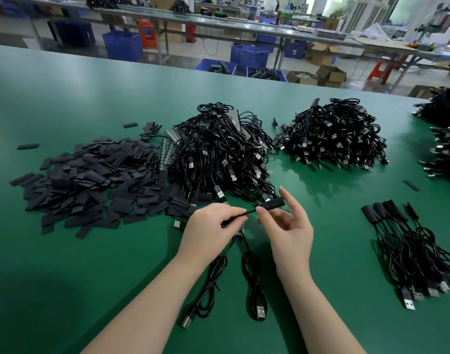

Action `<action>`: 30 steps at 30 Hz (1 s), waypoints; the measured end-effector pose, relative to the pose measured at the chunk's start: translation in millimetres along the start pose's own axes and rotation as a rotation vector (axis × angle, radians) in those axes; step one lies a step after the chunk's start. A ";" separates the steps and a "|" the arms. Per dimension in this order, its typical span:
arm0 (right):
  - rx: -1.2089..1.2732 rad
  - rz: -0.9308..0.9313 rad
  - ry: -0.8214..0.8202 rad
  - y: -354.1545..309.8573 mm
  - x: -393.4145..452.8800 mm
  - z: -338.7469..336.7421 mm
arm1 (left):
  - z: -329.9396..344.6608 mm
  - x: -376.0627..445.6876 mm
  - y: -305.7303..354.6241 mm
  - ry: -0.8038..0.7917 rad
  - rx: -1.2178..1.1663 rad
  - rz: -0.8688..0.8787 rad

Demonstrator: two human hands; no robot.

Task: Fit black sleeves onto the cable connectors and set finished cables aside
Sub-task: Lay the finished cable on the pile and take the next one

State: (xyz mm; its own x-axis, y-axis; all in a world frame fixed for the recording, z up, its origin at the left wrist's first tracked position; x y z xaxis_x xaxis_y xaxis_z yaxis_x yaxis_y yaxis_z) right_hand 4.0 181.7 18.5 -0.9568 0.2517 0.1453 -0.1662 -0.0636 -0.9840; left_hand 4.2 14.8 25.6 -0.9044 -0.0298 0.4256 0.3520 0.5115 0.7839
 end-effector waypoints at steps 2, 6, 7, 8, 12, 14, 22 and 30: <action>0.006 -0.001 -0.010 0.6 -0.2 0.5 | 1.2 0.2 0.1 -0.013 -0.003 -0.002; 0.020 -0.008 -0.014 1.3 -0.5 1.0 | 1.3 0.2 0.9 -0.003 -0.017 0.006; 0.016 -0.013 -0.013 1.2 -0.2 1.2 | 1.1 0.1 0.7 0.000 -0.018 0.008; 0.006 -0.020 -0.010 1.3 0.2 1.0 | 1.0 0.2 0.5 0.001 -0.019 0.008; -0.008 -0.019 -0.018 4.1 1.3 0.1 | 1.6 0.1 -0.2 -0.002 -0.022 0.009; -0.001 0.026 -0.068 7.1 0.9 3.0 | 0.9 0.0 -0.7 0.012 -0.031 0.006; -0.173 0.010 -0.195 6.1 -2.5 16.5 | 0.9 -0.7 -6.5 0.005 -0.083 -0.043; 0.048 0.168 -0.052 12.8 3.5 1.9 | 7.0 -0.6 -5.2 -0.084 0.035 -0.017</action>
State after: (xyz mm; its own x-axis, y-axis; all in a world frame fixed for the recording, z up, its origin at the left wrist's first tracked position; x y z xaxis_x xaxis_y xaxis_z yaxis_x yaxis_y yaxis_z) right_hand -1.9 179.9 6.6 -0.9829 0.1833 -0.0148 -0.0125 -0.1469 -0.9891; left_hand 1.3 18.2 18.1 -0.9276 0.0329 0.3721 0.3295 0.5417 0.7733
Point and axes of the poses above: each hand's wrist, its own x-axis towards the middle knuckle, its own z-axis out of the palm, y = z × x, the point moved 6 cm from there along x, towards the middle knuckle, and after that the axes turned 3 degrees about -x, right-handed, at the moved point
